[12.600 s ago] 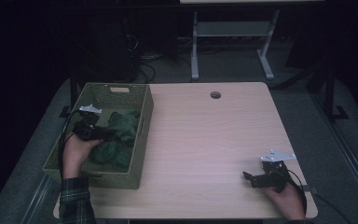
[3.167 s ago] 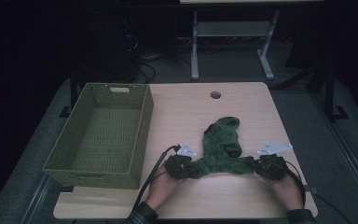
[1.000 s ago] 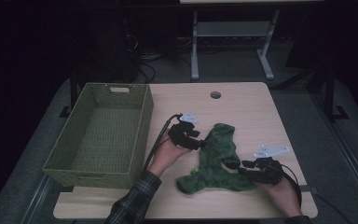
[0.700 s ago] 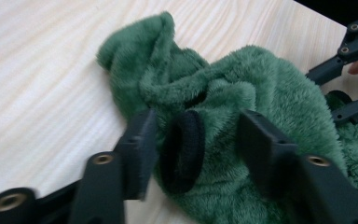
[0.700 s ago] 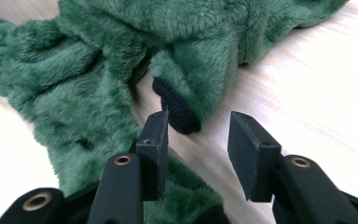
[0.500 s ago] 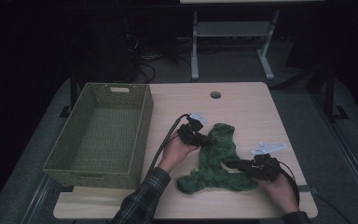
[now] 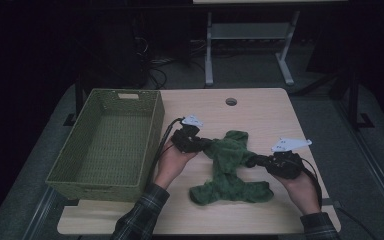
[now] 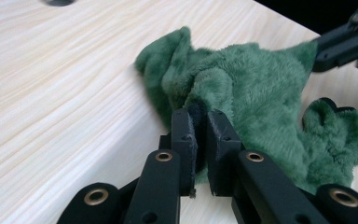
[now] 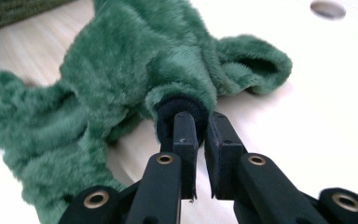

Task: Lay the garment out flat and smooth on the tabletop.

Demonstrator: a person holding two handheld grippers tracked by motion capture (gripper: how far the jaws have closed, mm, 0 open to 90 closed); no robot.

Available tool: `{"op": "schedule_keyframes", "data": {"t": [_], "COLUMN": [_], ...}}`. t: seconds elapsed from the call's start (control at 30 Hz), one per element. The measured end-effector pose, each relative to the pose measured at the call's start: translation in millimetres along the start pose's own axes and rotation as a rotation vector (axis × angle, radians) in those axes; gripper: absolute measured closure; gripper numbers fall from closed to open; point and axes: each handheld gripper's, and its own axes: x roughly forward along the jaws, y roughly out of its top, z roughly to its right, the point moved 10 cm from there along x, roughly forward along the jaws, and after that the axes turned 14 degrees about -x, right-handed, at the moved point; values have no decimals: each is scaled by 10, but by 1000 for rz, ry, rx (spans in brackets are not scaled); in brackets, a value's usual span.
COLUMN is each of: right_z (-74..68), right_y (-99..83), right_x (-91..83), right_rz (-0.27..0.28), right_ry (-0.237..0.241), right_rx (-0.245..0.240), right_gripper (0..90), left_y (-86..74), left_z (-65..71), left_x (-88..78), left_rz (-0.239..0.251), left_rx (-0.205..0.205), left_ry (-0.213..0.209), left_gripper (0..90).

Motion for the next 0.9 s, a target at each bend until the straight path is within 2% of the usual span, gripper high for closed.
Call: {"op": "schedule_keyframes", "data": {"t": [0.17, 0.27, 0.33, 0.47, 0.7, 0.77, 0.9], "right_z": [16, -10, -27, -65, -88, -91, -99], "right_y": [217, 298, 303, 253, 72, 32, -15], "right_x": [42, 115, 195, 353, 542, 578, 577], "right_rz": [22, 27, 14, -16, -92, -102, -105], "right_ry": [8, 19, 30, 60, 91, 97, 89], "right_rx": [-38, -59, -54, -54, -35, -33, -22], "right_gripper": [836, 835, 835, 834, 827, 815, 749], "left_y": [-125, -245, -341, -506, -750, -765, -726], "left_z": [-123, -182, -218, -278, -347, -339, -321], "left_x": [-154, -158, -135, -54, 145, 162, 113], "left_rz": [-1, -17, -32, -69, -131, -127, -97], "left_rx": [-33, -53, -73, -94, -119, -121, -118], "left_ry": [59, 85, 104, 117, 107, 98, 96], "left_gripper": [826, 826, 826, 826, 823, 807, 699]}}
